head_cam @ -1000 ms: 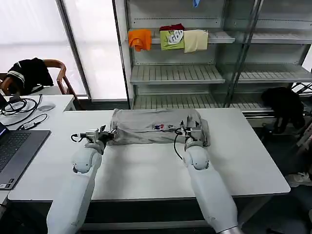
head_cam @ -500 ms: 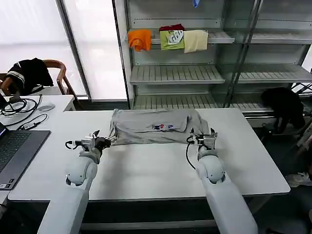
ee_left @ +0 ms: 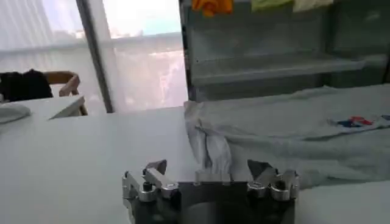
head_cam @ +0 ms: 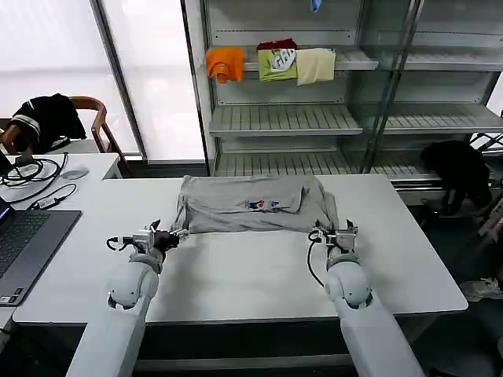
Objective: Fold and organize the clothes.
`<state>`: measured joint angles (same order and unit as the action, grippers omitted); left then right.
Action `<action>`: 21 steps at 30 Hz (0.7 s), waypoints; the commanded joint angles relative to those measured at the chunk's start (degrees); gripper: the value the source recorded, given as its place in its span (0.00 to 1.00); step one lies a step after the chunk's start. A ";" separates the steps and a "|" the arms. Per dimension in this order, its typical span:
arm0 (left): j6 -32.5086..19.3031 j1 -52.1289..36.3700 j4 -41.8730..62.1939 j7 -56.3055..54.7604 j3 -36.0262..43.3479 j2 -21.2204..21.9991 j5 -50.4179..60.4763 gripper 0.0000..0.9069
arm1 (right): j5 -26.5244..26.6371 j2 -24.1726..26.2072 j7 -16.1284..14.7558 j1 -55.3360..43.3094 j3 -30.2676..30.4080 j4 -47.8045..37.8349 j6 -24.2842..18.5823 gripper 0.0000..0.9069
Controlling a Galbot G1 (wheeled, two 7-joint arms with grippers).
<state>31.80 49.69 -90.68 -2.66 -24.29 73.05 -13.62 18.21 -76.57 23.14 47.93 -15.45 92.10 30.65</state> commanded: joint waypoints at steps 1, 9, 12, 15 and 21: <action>0.19 0.05 2.31 -0.12 0.10 0.05 0.37 1.00 | 0.88 -0.17 0.17 0.56 -0.13 -1.54 0.32 1.00; 0.37 -0.05 3.41 0.20 0.86 0.11 0.96 0.80 | 1.33 -0.38 0.24 0.76 0.10 -2.74 0.39 1.00; 0.48 -0.25 3.76 0.55 1.17 0.04 1.17 0.43 | 1.33 -0.46 0.18 1.04 0.12 -2.93 0.35 1.00; 0.67 -0.49 3.83 0.88 1.48 0.01 1.06 0.04 | 1.30 -0.49 0.03 1.33 0.17 -3.01 0.16 0.34; 1.23 -0.59 4.02 1.10 2.10 -0.13 0.09 0.02 | 1.27 -0.38 -0.17 2.20 0.11 -2.63 -0.08 0.00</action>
<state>32.47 49.03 -87.35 -1.74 -22.52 73.01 -13.01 19.16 -76.88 22.91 49.66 -15.46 89.94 30.35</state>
